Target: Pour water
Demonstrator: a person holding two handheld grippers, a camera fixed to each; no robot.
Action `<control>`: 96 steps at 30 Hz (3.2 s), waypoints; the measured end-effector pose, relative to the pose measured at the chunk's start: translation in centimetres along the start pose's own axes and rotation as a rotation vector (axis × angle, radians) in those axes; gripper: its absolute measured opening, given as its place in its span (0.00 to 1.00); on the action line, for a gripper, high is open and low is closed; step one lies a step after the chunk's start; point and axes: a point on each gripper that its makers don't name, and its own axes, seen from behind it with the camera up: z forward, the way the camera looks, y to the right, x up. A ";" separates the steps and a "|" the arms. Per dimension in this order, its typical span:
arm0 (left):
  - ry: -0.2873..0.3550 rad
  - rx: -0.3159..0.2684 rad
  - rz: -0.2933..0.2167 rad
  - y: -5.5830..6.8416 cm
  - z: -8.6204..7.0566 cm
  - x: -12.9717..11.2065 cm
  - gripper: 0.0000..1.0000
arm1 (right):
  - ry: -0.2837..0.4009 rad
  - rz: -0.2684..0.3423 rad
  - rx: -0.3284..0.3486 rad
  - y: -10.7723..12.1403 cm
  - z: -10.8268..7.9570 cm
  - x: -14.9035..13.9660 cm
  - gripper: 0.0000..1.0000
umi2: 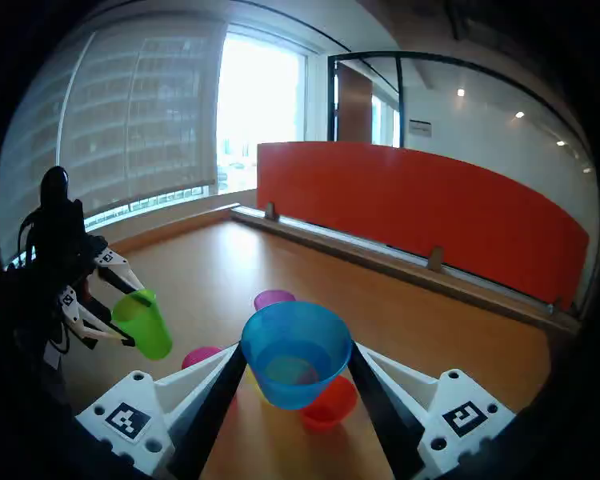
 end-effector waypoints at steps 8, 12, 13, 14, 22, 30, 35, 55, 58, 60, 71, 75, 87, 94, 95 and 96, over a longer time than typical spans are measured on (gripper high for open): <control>0.007 -0.021 0.019 1.2 0.0 0.5 0.84 | 0.030 0.024 -0.010 -0.9 -1.3 -1.7 0.91; 0.028 -0.028 0.013 1.7 0.0 1.0 0.84 | 0.038 0.023 -0.014 -1.3 -1.7 -2.6 0.91; 0.032 -0.029 0.010 1.8 0.0 1.1 0.84 | 0.040 0.022 -0.016 -1.4 -1.8 -2.8 0.91; 0.037 -0.029 0.007 1.9 0.0 1.2 0.84 | 0.042 0.021 -0.017 -1.4 -1.9 -2.9 0.91; 0.105 -0.034 -0.013 2.8 -0.3 2.4 0.84 | 0.055 0.016 -0.016 -2.5 -2.8 -4.0 0.91; 0.150 -0.033 -0.013 3.6 -0.5 3.1 0.84 | 0.065 0.022 -0.006 -3.5 -3.3 -4.6 0.91; 0.168 -0.037 -0.016 4.0 -0.5 3.5 0.85 | 0.068 0.017 -0.001 -4.1 -3.5 -5.0 0.91; 0.183 -0.050 -0.018 4.8 -0.3 4.1 0.85 | 0.079 -0.029 0.020 -5.9 -3.8 -5.1 0.91; 0.177 -0.052 -0.013 5.0 -0.3 4.0 0.85 | 0.082 -0.041 0.021 -6.1 -3.9 -5.0 0.91; 0.174 -0.055 -0.009 5.2 -0.2 4.0 0.85 | 0.084 -0.048 0.021 -6.2 -3.9 -4.9 0.91; 0.149 -0.077 -0.006 5.9 0.0 3.7 0.85 | 0.103 -0.115 0.015 -6.5 -4.1 -4.2 0.91; 0.138 -0.085 -0.008 6.1 0.2 3.4 0.85 | 0.109 -0.163 0.018 -6.7 -3.9 -3.9 0.91; 0.121 -0.092 -0.005 5.9 0.3 2.9 0.85 | 0.129 -0.262 0.024 -6.7 -3.5 -2.8 0.91; 0.102 -0.104 0.007 6.2 0.6 2.4 0.85 | 0.146 -0.351 0.029 -6.8 -3.4 -1.7 0.91; 0.100 -0.105 0.009 6.2 0.6 2.4 0.85 | 0.150 -0.366 0.030 -6.8 -3.3 -1.5 0.91; 0.100 -0.105 0.009 6.3 0.7 2.4 0.85 | 0.153 -0.381 0.031 -6.9 -3.3 -1.3 0.91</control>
